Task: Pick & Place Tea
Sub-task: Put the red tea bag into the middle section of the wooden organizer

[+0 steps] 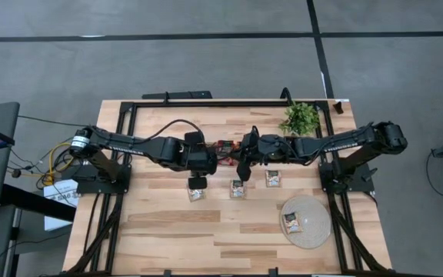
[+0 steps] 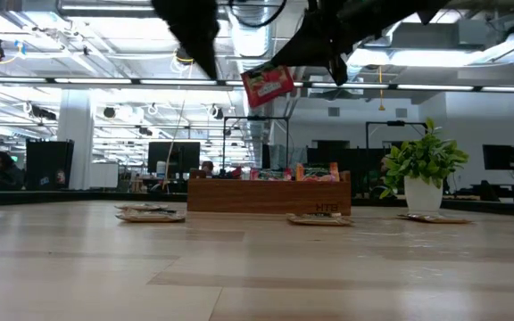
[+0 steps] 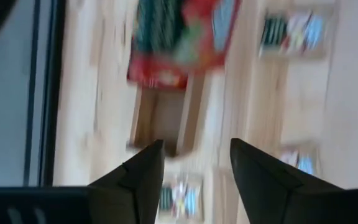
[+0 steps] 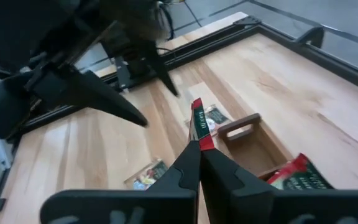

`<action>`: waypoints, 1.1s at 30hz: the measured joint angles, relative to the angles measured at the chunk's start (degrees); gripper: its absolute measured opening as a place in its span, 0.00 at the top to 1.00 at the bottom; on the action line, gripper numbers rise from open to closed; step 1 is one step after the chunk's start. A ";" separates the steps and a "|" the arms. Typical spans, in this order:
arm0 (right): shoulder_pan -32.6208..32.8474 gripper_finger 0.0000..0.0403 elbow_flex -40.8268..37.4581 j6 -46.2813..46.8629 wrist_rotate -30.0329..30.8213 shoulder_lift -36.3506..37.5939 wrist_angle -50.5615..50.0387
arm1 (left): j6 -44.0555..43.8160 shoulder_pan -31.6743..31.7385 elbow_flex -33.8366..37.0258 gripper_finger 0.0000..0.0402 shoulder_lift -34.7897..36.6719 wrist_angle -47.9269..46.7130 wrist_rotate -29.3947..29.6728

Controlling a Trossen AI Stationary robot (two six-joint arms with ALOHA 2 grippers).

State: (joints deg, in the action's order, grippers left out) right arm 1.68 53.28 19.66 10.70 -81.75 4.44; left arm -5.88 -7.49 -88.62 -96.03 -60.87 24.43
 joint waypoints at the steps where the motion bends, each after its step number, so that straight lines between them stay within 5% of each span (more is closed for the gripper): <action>1: -0.43 1.00 0.00 0.00 0.00 -0.03 -0.18 | -1.14 0.00 0.00 0.56 0.00 -2.10 0.06; 10: -4.33 1.00 -2.60 0.95 0.45 -0.10 -1.04 | -9.56 0.04 1.08 0.56 1.61 -13.59 2.86; 25: -4.86 1.00 -9.97 2.98 7.85 -0.18 11.37 | -19.87 0.00 30.94 0.56 32.45 17.12 0.34; 33: -4.37 1.00 -9.88 3.32 7.80 -9.19 19.70 | -22.07 0.00 43.62 0.56 48.11 28.97 0.16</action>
State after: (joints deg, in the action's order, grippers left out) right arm -2.69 43.40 22.98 18.50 -90.94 24.14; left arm -27.95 -7.49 -45.00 -47.92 -31.90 24.59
